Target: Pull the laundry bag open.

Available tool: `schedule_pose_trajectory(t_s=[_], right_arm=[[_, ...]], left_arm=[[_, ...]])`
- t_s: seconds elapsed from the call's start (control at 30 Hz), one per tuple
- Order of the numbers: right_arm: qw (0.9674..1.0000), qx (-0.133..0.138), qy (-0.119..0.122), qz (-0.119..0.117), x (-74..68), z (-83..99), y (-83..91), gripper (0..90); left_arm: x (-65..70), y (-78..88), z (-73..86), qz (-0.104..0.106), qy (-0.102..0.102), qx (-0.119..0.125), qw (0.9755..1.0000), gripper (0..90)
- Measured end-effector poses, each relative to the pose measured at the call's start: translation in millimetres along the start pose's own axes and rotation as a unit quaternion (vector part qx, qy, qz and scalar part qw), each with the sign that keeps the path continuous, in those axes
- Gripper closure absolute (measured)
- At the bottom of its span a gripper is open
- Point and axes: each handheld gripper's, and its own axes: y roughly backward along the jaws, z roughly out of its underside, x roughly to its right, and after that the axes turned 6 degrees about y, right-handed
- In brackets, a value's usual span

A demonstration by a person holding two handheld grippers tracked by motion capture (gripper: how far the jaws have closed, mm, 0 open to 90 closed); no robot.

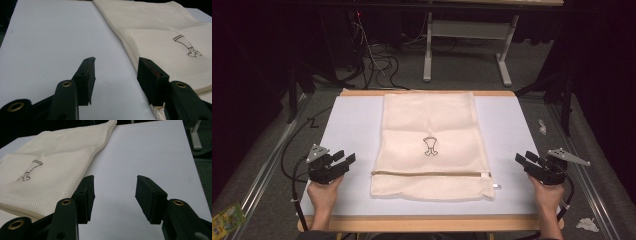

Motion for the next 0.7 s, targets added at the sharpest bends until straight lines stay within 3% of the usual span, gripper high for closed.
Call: schedule_pose_trajectory(t_s=[0.7], right_arm=[[0.9998,-0.013,0.001,0.013,3.6,4.8,-12.5,51.0]], left_arm=[[-3.6,-17.0,6.3,-0.021,-0.003,-0.014,0.9997,48.4]])
